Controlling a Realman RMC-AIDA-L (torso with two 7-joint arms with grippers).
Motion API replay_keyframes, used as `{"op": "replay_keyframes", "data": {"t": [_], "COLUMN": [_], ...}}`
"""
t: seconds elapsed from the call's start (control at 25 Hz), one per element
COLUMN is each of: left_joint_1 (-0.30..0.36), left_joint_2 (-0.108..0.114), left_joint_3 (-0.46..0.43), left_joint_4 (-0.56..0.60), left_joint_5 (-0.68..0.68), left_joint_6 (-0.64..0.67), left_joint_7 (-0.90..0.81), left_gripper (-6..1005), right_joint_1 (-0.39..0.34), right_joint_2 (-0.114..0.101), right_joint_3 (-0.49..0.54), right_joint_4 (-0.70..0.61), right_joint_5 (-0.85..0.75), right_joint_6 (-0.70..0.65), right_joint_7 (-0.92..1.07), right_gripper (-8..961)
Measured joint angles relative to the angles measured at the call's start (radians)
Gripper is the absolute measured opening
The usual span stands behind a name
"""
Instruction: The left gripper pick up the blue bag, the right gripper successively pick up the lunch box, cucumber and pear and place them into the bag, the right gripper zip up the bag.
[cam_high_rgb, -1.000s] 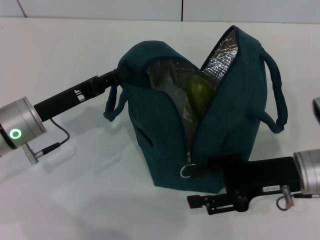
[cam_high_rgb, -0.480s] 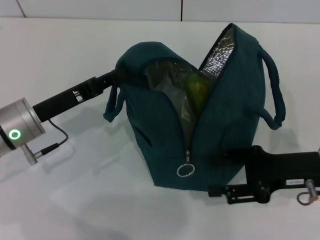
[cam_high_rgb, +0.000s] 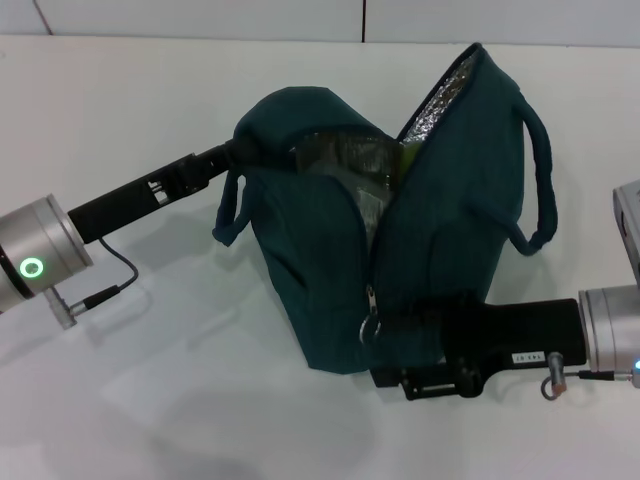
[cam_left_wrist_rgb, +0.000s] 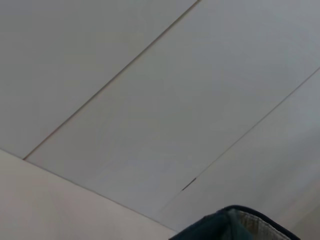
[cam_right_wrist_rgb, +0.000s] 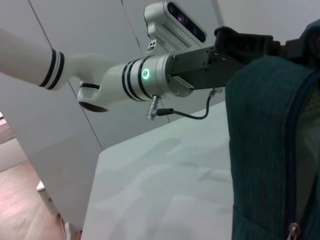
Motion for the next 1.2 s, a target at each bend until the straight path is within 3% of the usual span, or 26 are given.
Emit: {"op": "replay_keyframes", "data": {"t": [0.28,0.52,0.72,0.88,1.2], "left_joint_1": [0.006,0.010,0.010,0.005,0.006], "left_joint_2": [0.001,0.003,0.007,0.010,0.011], "left_joint_3": [0.000,0.000,0.000,0.000,0.000], "left_joint_4": [0.001,0.004,0.009,0.009,0.009], "left_joint_5": [-0.002,-0.003,-0.003,-0.003,-0.004], "left_joint_6": [0.000,0.000,0.000,0.000,0.000], "left_joint_7": [0.002,0.002,-0.002,-0.004,0.001], "left_gripper": [57,57,58,58,58], "right_joint_1": [-0.021,-0.094,-0.100,-0.068,-0.014], "right_joint_2": [-0.006,-0.022,-0.017,-0.003,-0.001], "right_joint_3": [0.001,0.048,0.046,-0.013,-0.149], "right_joint_4": [-0.018,-0.075,-0.081,-0.075,-0.071], "right_joint_5": [0.063,0.058,0.057,0.057,0.136], "right_joint_6": [-0.012,-0.036,0.009,0.077,0.083], "right_joint_7": [-0.007,-0.001,-0.001,-0.002,0.003], "right_gripper": [707,707,707,707,707]}}
